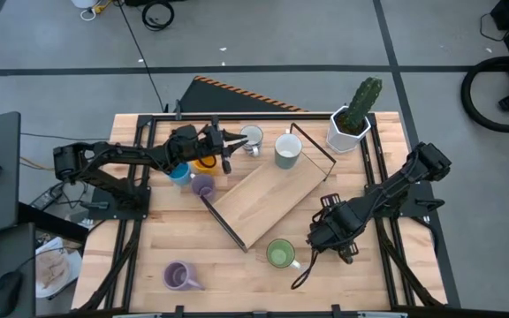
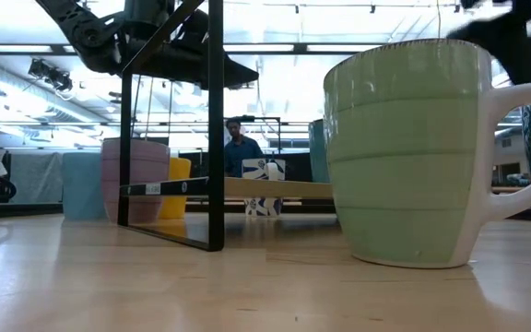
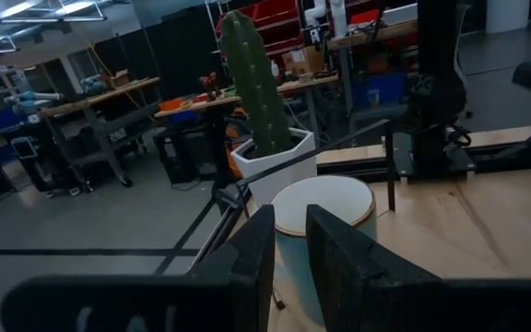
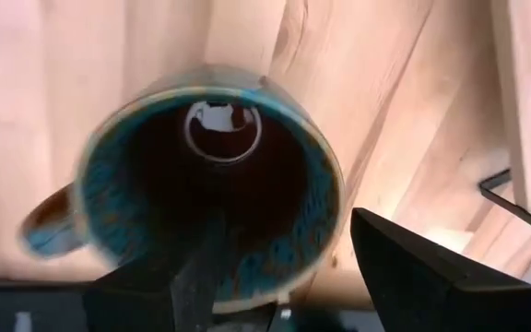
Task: Place coffee mugs
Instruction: Put the dark blue mug on the shelf
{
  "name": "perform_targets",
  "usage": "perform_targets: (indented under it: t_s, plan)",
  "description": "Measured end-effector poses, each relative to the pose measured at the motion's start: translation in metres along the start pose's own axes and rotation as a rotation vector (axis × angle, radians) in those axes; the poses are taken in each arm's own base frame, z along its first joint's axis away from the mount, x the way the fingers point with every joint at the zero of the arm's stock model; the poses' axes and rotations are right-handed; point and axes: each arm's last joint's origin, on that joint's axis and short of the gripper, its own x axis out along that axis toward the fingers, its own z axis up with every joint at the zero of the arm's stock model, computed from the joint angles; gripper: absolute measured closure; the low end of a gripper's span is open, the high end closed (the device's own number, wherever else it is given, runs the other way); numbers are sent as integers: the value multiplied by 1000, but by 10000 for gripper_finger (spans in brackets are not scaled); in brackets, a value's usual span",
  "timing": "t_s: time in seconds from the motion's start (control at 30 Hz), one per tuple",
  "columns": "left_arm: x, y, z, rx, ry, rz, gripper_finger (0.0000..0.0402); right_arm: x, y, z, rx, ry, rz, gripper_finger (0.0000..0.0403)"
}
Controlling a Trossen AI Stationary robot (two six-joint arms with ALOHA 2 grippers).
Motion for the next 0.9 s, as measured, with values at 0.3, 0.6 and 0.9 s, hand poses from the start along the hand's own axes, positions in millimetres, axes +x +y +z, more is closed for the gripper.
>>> perform_targets:
  t_s: [0.3,0.6,0.9]
  plan:
    - [0,0,-1,-3,7,-2,331,27,-8,1,-31,10,7,199]
    - [0,0,-2,-14,24,-5,331,43,-10,4,-54,-19,33,247]
    - [0,-1,-2,-77,24,-8,331,52,-12,2,-125,-16,19,327]
